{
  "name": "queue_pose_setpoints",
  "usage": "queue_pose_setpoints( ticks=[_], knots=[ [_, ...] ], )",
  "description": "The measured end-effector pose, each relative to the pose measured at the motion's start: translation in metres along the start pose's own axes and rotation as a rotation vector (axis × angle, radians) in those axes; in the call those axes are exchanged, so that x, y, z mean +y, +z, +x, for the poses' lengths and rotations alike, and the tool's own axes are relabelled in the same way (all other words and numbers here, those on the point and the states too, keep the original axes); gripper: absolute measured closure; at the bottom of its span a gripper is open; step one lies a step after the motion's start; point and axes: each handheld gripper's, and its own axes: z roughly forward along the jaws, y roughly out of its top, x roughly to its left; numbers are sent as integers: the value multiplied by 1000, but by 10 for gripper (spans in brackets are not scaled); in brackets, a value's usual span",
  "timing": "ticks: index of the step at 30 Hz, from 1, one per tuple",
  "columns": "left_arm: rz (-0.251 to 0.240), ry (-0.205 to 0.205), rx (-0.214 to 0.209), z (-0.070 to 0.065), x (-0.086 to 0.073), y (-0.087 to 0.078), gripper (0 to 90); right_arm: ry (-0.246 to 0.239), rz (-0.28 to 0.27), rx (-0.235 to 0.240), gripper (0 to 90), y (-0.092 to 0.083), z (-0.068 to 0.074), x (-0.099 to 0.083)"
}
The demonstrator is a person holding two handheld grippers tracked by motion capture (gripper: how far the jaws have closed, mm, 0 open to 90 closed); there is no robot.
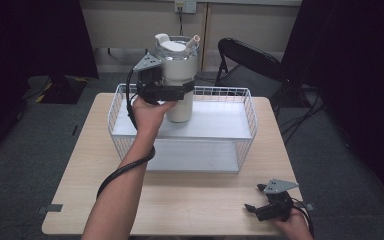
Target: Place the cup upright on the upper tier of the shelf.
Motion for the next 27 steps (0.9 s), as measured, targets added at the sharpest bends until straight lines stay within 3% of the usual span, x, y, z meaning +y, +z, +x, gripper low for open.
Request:
queue_pose_setpoints(
  ticks=[17,27],
  knots=[
    [3,-7,20,1,-7,8,99,0,1,1,98,0,0,0],
    [5,-1,11,2,-10,9,99,-1,0,1,98,0,0,0]
  ],
)
